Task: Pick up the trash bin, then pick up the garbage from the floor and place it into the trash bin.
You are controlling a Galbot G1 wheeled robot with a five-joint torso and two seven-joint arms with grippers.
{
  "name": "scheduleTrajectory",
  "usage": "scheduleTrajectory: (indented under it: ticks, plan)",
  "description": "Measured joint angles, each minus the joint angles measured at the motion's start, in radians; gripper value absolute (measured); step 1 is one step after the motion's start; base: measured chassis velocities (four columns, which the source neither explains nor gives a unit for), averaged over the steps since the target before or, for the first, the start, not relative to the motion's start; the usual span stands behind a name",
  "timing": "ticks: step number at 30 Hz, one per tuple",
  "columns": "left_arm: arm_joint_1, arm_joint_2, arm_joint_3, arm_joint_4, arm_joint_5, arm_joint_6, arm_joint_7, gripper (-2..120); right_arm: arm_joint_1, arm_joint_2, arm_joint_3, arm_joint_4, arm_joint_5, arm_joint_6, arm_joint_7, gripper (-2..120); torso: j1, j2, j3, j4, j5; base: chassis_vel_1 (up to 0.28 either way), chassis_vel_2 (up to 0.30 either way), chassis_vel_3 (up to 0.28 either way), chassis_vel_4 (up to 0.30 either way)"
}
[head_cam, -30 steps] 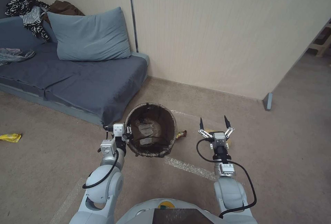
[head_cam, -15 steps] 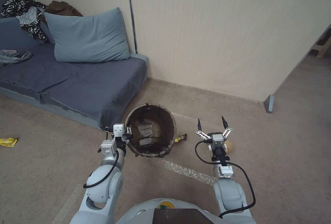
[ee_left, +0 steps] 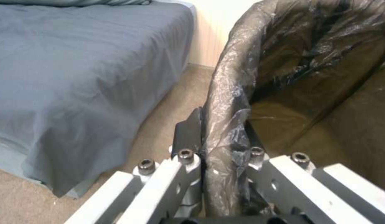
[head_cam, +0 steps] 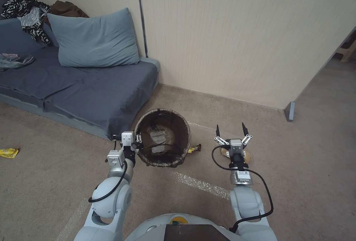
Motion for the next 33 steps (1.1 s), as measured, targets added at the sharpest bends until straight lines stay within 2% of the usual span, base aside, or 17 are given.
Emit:
scheduleTrajectory:
  ticks: [6,8,11,13,19,23,24,26,30,31,32,33]
  plan:
    - [0.001,0.004,-0.003,0.001,0.001,0.000,0.001,6,0.014,-0.007,0.003,-0.011,-0.005,-0.040,-0.005,100,0.000,0.000,0.000,0.0001,0.0002,0.000,0.000,0.000,0.000]
    - [0.001,0.004,-0.003,0.003,0.001,0.001,0.001,6,0.033,-0.017,0.011,-0.026,-0.012,-0.095,-0.014,100,0.000,0.000,0.000,0.0000,0.0001,0.000,0.000,0.000,0.000]
    - [0.001,0.004,-0.003,0.004,0.001,0.001,0.001,6,0.034,-0.018,0.011,-0.027,-0.013,-0.099,-0.014,100,0.000,0.000,0.000,0.0001,0.0001,0.000,0.000,0.000,0.000]
    - [0.001,0.004,-0.003,0.004,0.002,0.001,0.001,6,0.052,-0.027,0.017,-0.040,-0.020,-0.148,-0.023,100,0.000,0.000,0.000,0.0002,0.0002,0.000,0.000,0.000,0.000]
    - [0.001,0.004,-0.004,0.005,0.002,0.001,0.001,6,0.061,-0.032,0.020,-0.047,-0.024,-0.175,-0.028,100,0.000,0.000,0.000,0.0002,0.0002,0.000,0.000,0.000,0.000]
    - [0.001,0.004,-0.004,0.006,0.002,0.001,0.000,6,0.079,-0.042,0.027,-0.060,-0.031,-0.224,-0.036,100,0.000,0.000,0.000,0.0003,0.0002,0.000,0.000,0.000,0.000]
    - [0.002,0.004,-0.004,0.007,0.002,0.001,0.000,6,0.096,-0.051,0.032,-0.074,-0.039,-0.277,-0.046,100,0.000,0.000,0.000,0.0001,0.0002,0.000,0.000,0.000,0.000]
    - [0.002,0.004,-0.006,0.007,0.002,0.001,-0.001,6,0.106,-0.058,0.038,-0.081,-0.043,-0.305,-0.050,100,0.000,0.000,0.000,0.0002,0.0002,0.000,0.000,0.000,0.000]
    - [0.003,0.006,-0.005,0.006,0.001,0.002,-0.001,6,0.080,-0.042,0.024,-0.061,-0.032,-0.204,-0.036,100,0.000,0.000,0.000,0.0000,-0.0001,0.000,0.000,0.000,0.000]
    - [0.003,0.007,-0.006,0.005,0.001,0.003,-0.002,6,0.084,-0.051,0.025,-0.074,-0.032,-0.214,-0.038,100,0.000,0.000,0.000,-0.0001,0.0003,0.000,0.000,0.000,0.000]
    - [0.002,0.008,-0.005,0.005,0.001,0.003,-0.002,6,0.104,-0.084,0.036,-0.120,-0.034,-0.263,-0.051,100,0.000,0.000,0.000,0.0002,0.0000,0.000,0.000,0.000,0.000]
    - [0.002,0.008,-0.005,0.005,0.001,0.003,-0.002,6,0.104,-0.084,0.036,-0.120,-0.034,-0.263,-0.051,100,0.000,0.000,0.000,0.0002,0.0000,0.000,0.000,0.000,0.000]
